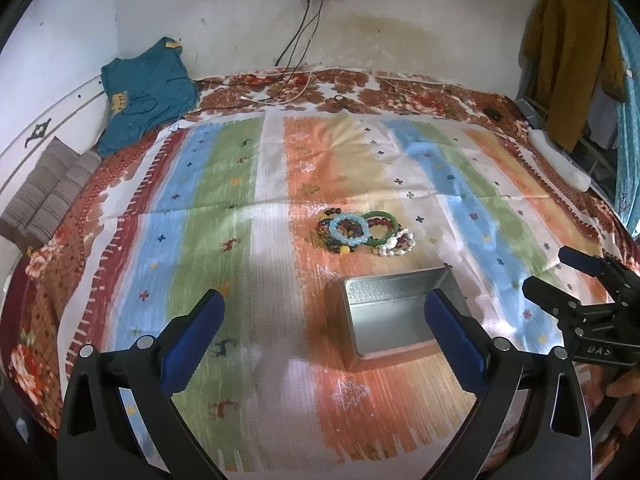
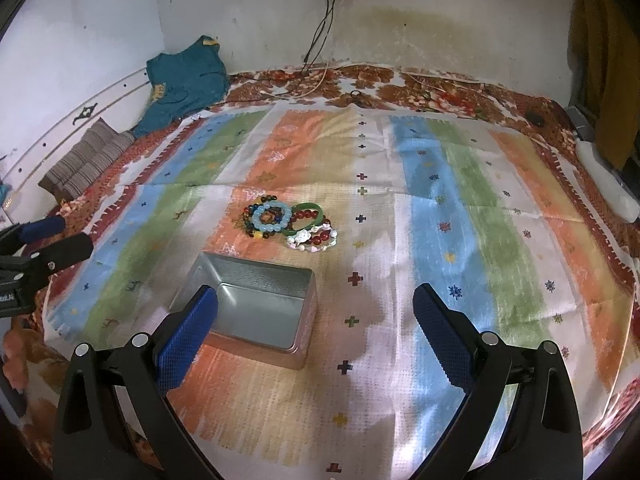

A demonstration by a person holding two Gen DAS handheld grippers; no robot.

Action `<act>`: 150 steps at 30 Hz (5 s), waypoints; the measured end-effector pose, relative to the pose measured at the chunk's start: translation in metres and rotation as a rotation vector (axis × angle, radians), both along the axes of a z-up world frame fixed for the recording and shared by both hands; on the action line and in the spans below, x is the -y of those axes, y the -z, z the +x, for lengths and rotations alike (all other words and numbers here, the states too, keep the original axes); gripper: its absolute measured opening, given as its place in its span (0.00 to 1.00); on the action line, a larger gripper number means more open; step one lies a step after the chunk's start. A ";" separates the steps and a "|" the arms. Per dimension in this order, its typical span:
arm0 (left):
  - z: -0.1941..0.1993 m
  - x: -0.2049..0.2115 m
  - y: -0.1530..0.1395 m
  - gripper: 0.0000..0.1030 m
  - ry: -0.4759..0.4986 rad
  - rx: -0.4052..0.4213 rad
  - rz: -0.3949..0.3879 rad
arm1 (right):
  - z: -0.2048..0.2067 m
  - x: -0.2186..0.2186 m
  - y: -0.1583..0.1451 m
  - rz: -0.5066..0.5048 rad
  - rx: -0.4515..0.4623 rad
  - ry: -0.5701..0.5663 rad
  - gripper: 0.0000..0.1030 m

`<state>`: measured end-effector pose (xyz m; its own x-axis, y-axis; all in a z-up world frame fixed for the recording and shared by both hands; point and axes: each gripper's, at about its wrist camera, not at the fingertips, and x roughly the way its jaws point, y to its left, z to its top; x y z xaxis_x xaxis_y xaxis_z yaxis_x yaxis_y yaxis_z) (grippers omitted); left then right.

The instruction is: Organize jewelry

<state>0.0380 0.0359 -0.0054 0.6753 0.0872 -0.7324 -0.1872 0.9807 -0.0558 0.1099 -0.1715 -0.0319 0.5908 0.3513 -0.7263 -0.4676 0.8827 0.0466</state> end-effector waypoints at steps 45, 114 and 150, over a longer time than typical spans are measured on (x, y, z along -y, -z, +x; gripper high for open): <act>0.143 -0.016 0.041 0.95 0.009 -0.185 -0.054 | 0.107 -0.037 0.050 -0.101 -0.166 0.021 0.96; 0.249 -0.017 0.145 0.35 0.130 -0.445 -0.085 | 0.191 -0.076 0.143 -0.191 -0.366 0.029 0.63; 0.238 -0.019 0.132 0.10 0.117 -0.409 -0.080 | 0.190 -0.087 0.132 -0.178 -0.354 -0.018 0.01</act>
